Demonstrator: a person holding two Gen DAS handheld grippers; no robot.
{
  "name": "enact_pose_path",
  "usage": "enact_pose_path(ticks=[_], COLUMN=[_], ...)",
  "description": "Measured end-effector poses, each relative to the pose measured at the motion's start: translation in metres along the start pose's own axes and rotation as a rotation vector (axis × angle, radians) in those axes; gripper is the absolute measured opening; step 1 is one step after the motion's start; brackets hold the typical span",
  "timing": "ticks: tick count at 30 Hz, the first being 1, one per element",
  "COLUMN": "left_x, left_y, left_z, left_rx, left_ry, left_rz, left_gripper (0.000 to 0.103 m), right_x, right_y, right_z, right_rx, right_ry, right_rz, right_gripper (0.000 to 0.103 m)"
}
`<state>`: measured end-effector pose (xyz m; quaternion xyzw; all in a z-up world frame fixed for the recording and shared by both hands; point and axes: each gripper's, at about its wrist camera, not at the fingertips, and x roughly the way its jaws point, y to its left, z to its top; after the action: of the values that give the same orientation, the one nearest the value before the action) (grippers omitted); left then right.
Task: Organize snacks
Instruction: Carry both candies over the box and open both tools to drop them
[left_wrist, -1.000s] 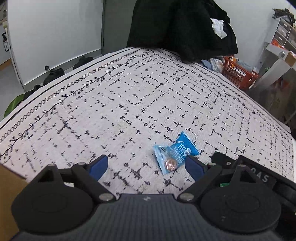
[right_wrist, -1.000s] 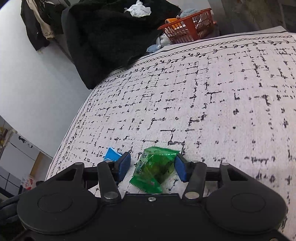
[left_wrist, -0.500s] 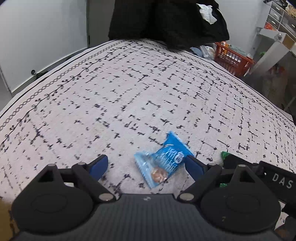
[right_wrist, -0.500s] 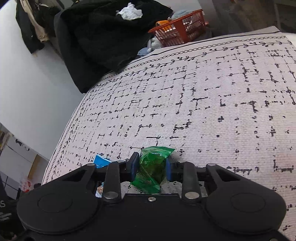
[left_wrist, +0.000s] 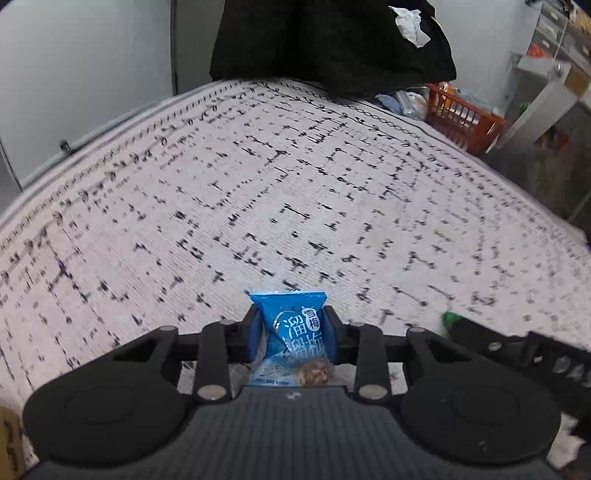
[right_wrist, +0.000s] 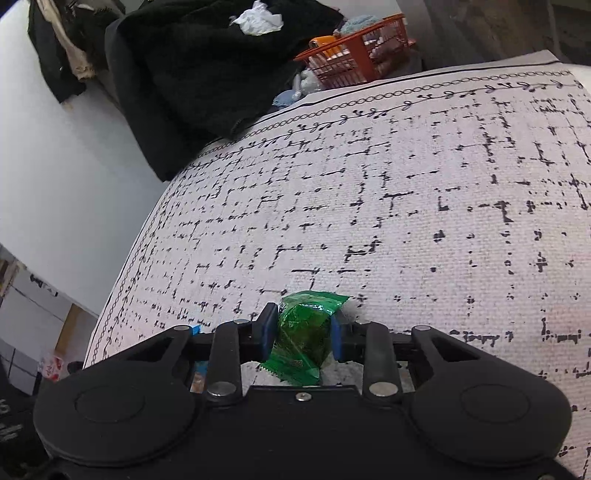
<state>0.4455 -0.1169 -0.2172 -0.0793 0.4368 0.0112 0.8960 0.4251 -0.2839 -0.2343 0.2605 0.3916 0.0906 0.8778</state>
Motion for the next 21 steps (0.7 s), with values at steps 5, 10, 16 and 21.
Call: enact_pose_path(ticks=[5,10,16,21], left_x=[-0.021,-0.050,-0.089,-0.119], left_y=[0.001,0.013,0.022,0.033], left_z=[-0.003,-0.002,-0.003,-0.003], left_rx=[0.028,-0.016,-0.034,-0.066], left_ry=[-0.010,-0.027,-0.064,-0.088], left_rz=[0.031,0.077,0.105,0.121], left_gripper=[0.029,0.029,0.029,0.029], right_x=[-0.010,-0.019,-0.035,-0.048], right_y=[0.009,0.020,0.044,0.069], right_z=[0.002,0.004,0.002,-0.002], right_rx=[-0.002,-0.004,-0.069,-0.140], right_ry=[-0.015,-0.017,-0.025,-0.033], right_rz=[0.062,0.120,0.201,0.248], right_gripper=[0.029,0.029,0.029,0.029])
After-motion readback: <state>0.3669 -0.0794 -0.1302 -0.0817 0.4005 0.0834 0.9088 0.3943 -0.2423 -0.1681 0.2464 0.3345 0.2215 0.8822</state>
